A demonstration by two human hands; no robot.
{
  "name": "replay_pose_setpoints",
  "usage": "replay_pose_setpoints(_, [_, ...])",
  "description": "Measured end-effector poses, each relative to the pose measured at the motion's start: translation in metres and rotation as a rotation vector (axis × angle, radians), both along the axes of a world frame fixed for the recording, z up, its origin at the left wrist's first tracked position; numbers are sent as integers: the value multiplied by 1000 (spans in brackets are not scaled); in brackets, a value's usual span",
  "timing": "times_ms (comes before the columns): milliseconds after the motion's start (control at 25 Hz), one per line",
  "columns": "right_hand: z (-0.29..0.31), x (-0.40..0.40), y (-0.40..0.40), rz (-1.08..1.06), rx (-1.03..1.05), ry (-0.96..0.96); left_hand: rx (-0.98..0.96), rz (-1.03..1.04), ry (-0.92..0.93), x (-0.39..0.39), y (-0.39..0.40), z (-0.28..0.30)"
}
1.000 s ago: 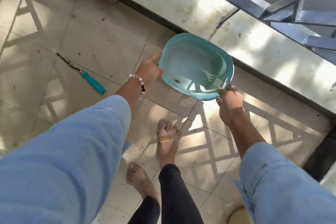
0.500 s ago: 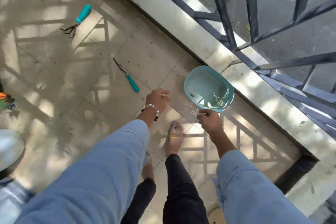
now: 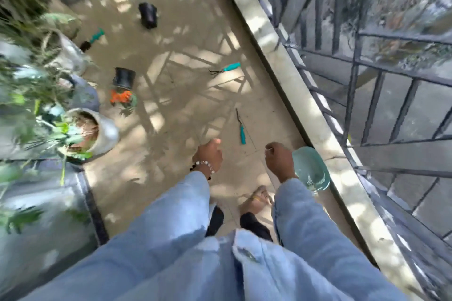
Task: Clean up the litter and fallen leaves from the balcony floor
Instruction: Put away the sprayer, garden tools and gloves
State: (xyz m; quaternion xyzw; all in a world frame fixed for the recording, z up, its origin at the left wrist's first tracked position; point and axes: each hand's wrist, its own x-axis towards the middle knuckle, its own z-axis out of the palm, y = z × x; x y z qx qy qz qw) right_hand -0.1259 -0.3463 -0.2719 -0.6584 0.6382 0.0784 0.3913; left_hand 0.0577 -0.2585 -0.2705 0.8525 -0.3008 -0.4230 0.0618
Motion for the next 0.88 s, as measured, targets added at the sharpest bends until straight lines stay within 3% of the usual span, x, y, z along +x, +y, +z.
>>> replay_pose_setpoints(160, [43,102,36,254,-116,58,-30,44,-126,88,58,47])
replay_pose_setpoints(440, [85,254,66,553,-206,-11,-86,102,-324,196,111,96])
replay_pose_setpoints(680, [102,357,33,750,-306,-37,-130,259,-296,269,84,102])
replay_pose_setpoints(880, [108,440,-41,820,-395,-56,-213,380,-229,352,11,109])
